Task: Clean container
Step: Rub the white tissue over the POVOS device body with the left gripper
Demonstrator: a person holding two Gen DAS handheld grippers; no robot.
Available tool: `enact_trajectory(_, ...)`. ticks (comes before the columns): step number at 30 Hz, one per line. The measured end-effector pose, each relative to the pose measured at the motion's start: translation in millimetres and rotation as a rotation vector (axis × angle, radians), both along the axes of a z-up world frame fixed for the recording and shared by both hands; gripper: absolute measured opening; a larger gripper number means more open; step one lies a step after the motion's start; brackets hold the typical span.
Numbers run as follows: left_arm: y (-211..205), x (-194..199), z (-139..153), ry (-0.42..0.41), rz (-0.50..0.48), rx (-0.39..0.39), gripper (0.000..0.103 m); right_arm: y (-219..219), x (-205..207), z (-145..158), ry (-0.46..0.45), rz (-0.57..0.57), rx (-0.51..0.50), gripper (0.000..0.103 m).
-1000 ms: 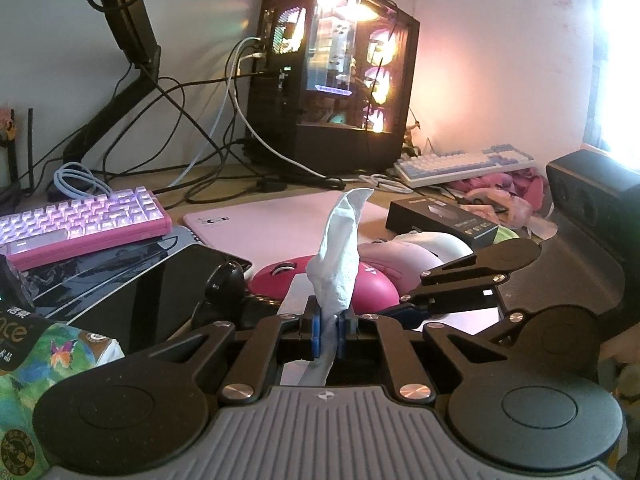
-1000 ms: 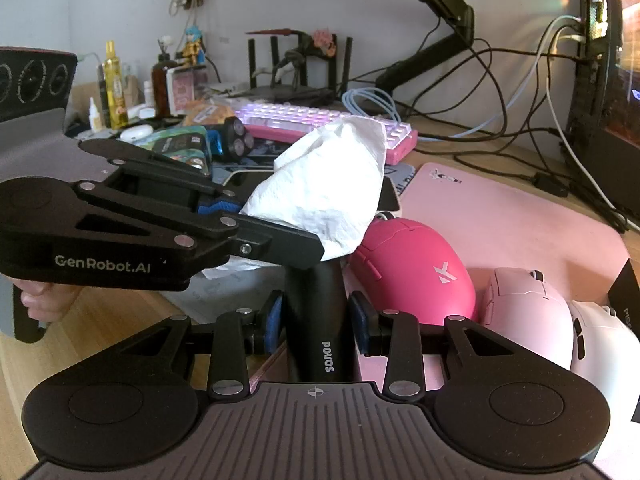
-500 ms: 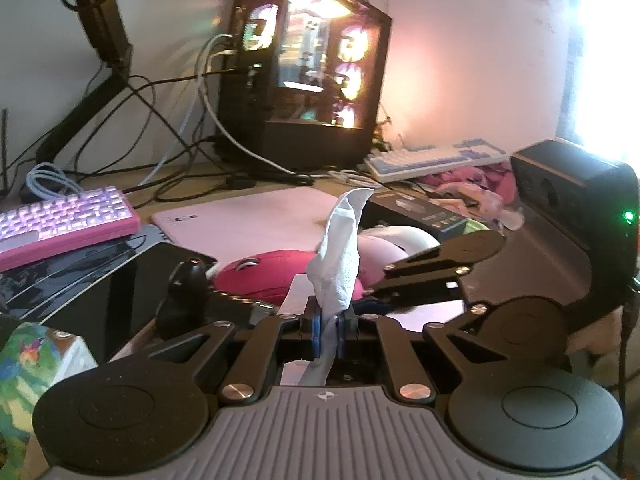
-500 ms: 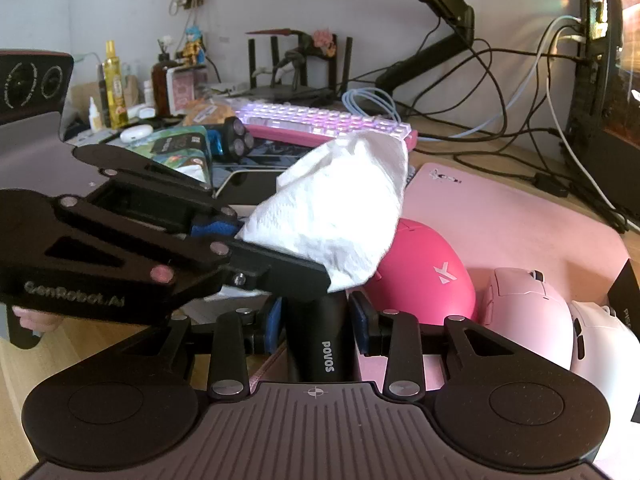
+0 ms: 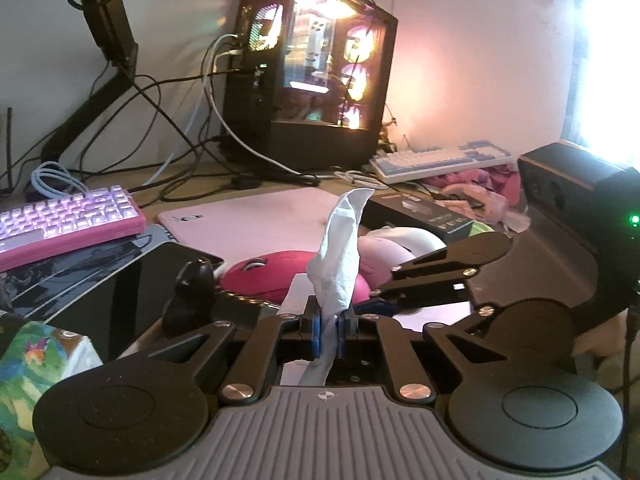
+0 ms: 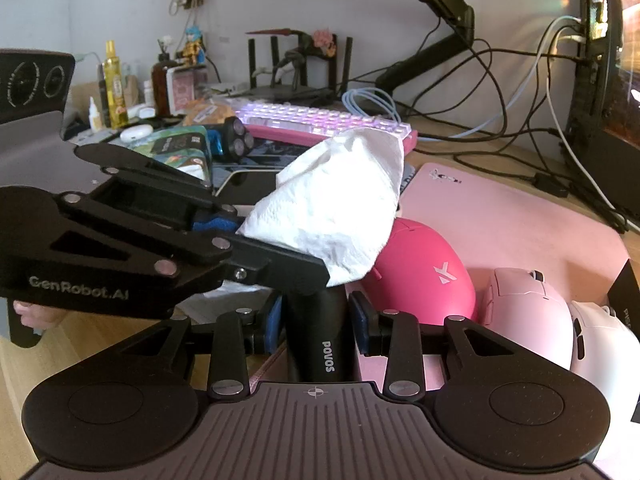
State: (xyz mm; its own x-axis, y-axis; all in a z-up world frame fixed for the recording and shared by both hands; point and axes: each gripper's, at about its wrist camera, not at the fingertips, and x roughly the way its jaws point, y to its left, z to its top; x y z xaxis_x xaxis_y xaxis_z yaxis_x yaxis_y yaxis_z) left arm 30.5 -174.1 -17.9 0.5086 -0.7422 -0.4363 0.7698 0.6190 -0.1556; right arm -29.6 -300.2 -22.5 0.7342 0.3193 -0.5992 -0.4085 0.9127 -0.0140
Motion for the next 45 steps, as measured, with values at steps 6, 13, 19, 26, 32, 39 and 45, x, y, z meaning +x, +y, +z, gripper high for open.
enact_trajectory(6,-2.5,-2.7,-1.5,0.012,-0.049,-0.012,0.012,-0.1,0.1,0.1,0.0,0.0,0.001,0.039)
enact_trajectory(13,-0.9,-1.0,-1.7,0.009,-0.016,-0.008,0.011,0.2,-0.1,0.1,0.0,0.0,0.0,0.039)
enact_trajectory(19,3.5,4.3,-0.5,0.004,0.061,-0.002,0.011,0.1,0.1,0.3,0.0,0.0,0.0,0.039)
enact_trajectory(26,4.4,4.3,1.6,0.002,0.064,0.0,0.011,-0.2,0.3,0.2,0.001,0.0,0.002,0.039)
enact_trajectory(32,1.1,0.4,1.4,0.007,0.017,-0.006,0.011,0.1,0.0,0.5,0.002,0.0,0.004,0.039)
enact_trajectory(39,-3.1,-2.8,-1.7,0.025,-0.05,-0.025,0.011,0.4,-0.2,0.6,0.002,0.0,0.003,0.039)
enact_trajectory(45,-2.1,-1.4,-3.0,0.034,-0.047,-0.033,0.011,0.2,0.0,0.8,0.001,0.0,0.003,0.039)
